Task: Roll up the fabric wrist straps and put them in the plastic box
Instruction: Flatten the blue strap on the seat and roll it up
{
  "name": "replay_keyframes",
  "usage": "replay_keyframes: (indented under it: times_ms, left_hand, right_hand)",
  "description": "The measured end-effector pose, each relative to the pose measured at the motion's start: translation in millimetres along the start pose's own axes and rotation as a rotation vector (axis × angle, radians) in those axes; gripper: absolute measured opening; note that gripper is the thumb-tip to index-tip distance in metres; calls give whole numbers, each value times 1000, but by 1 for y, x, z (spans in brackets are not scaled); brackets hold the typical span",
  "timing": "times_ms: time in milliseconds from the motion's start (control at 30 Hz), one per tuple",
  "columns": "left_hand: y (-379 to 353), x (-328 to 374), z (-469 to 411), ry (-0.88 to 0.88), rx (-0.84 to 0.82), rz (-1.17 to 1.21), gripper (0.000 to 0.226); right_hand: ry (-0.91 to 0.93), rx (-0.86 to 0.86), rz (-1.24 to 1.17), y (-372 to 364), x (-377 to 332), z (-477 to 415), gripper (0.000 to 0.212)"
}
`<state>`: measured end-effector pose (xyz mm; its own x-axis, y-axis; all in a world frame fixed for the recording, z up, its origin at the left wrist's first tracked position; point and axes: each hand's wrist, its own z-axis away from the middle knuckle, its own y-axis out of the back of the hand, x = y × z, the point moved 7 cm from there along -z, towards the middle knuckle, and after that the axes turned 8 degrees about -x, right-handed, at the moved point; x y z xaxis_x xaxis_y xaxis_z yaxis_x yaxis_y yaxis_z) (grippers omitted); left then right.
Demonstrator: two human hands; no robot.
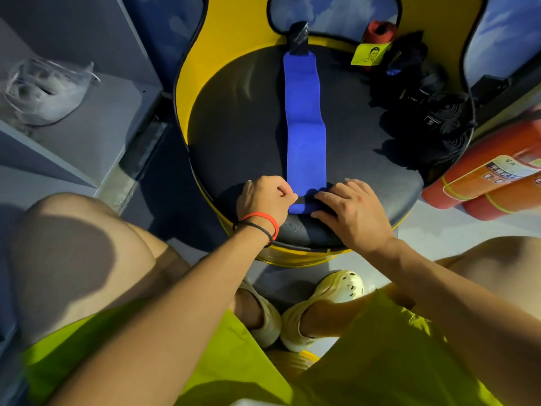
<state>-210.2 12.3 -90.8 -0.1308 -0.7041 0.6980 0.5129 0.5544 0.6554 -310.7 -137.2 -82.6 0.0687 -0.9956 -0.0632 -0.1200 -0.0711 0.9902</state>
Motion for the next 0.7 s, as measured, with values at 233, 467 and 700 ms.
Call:
replay_keyframes:
  times_ms: [233,467,700]
  left_hand:
    - [-5,31,22,-364,200,-583,23]
    - [-8,26,22,-466,-25,-484,36]
    - [-8,22,16,-460,-55,-466,37]
  right_hand:
    - [-167,63,-71,-2,3,10,39]
    - [-187,-49,-84,-5,6,5,49]
    - [-146,-79,-220,4,14,0,40]
